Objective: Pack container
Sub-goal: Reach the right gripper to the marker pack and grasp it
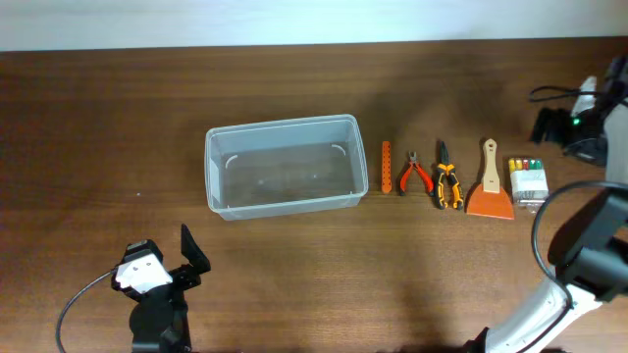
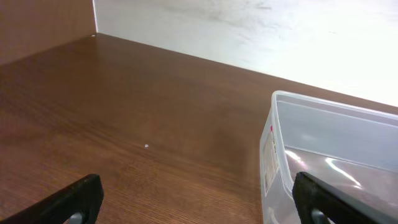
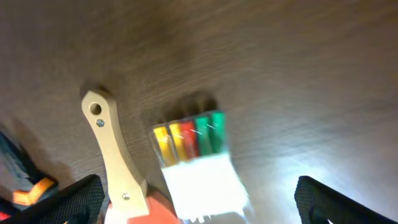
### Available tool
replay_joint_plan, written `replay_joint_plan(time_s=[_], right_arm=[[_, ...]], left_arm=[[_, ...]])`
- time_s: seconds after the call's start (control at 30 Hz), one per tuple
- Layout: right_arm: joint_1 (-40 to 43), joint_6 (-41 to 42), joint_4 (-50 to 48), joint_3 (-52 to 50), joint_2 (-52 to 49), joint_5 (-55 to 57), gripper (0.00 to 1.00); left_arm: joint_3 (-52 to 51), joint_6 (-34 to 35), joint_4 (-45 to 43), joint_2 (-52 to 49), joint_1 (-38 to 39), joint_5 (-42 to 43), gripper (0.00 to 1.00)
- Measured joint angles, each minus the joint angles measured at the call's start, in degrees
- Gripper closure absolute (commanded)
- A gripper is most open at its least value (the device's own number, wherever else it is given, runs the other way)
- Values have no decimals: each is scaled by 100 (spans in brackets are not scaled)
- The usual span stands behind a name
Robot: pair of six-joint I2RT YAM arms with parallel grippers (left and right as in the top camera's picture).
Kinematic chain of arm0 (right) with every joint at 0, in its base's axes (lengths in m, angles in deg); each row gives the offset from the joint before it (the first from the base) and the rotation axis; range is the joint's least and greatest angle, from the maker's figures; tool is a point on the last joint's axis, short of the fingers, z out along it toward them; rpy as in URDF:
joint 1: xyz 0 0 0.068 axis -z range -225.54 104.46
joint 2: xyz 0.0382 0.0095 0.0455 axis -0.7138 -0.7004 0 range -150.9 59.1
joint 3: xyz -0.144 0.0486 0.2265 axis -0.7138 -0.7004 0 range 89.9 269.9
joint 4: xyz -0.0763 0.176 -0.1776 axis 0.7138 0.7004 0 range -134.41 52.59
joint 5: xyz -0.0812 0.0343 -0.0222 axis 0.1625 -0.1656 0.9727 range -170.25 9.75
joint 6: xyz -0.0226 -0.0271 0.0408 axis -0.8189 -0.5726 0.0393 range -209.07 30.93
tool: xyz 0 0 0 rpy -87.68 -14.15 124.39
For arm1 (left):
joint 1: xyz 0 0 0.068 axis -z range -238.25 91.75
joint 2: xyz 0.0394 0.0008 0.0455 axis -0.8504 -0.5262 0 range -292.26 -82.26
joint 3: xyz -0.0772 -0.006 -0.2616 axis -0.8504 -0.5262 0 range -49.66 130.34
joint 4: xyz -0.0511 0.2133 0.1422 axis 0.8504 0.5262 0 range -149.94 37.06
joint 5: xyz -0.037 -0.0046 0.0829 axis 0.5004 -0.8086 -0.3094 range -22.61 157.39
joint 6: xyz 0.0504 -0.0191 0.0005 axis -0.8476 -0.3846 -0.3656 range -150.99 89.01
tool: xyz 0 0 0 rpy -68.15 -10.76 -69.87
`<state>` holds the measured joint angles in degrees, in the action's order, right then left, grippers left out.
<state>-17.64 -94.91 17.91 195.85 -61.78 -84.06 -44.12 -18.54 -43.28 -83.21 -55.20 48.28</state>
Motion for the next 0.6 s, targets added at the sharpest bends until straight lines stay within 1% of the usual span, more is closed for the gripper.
replay_joint_plan(time_s=[0.17,0.3,0.37,0.4,0.43,0.5,0.6], right_arm=[[-63,-232,-7,0,-487,-175,1],[-94,-164,-4,0,-872,9,0],[-94,-122,0,-2,-994,118,4],[-94,-92,0,-2,-1021,140,9],[-94,-59,0,-2,-1051,153,12],[-94,-17,11,-2,-1091,188,16],[-94,20,-7,-4,-1121,223,27]], left_arm=[[0,0,0,0,0,0,1],[0,0,0,0,0,0,1],[0,0,0,0,0,0,1],[0,0,0,0,0,0,1],[0,0,0,0,0,0,1],[0,0,0,0,0,0,1],[0,0,0,0,0,0,1]])
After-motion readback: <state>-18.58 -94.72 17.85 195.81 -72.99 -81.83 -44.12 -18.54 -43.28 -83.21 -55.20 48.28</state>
